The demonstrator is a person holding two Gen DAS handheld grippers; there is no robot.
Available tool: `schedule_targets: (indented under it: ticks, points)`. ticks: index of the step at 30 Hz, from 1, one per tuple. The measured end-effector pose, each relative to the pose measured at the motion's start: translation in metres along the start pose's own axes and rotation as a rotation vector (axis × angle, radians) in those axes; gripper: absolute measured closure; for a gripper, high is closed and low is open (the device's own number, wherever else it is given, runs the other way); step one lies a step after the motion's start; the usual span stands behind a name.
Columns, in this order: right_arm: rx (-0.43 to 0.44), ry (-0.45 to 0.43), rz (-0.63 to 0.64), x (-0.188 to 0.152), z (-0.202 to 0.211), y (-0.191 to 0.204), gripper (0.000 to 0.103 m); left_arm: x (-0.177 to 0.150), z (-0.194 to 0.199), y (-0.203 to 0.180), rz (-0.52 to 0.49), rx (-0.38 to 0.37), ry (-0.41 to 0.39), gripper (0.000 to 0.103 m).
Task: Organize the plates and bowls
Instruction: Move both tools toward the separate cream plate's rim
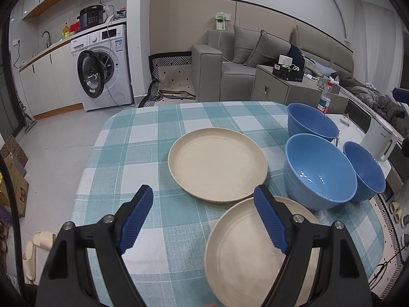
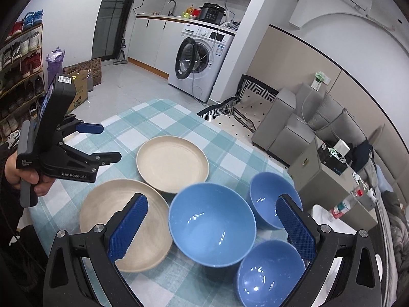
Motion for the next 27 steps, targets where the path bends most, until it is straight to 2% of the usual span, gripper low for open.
schedule_targets:
  ticks: [10, 27]
  points:
    - [0.057, 0.041, -0.018, 0.031, -0.060, 0.004, 0.001, 0.010, -0.024, 0.021, 0.039, 0.009, 0.026, 0.021]
    - [0.126, 0.175, -0.148, 0.015, -0.169, -0.011, 0.001, -0.005, -0.079, 0.045, 0.109, 0.041, 0.134, 0.021]
Point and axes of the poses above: each gripper's, at about its wrist camera, not at the fingertips, and z roughly against the way its jaws point, y to its left, x to its top, the point moved 7 cm from there along -z, roughly the way its jaws point, and after that the axes turned 15 degrees about -y, right-handed, at the moved point
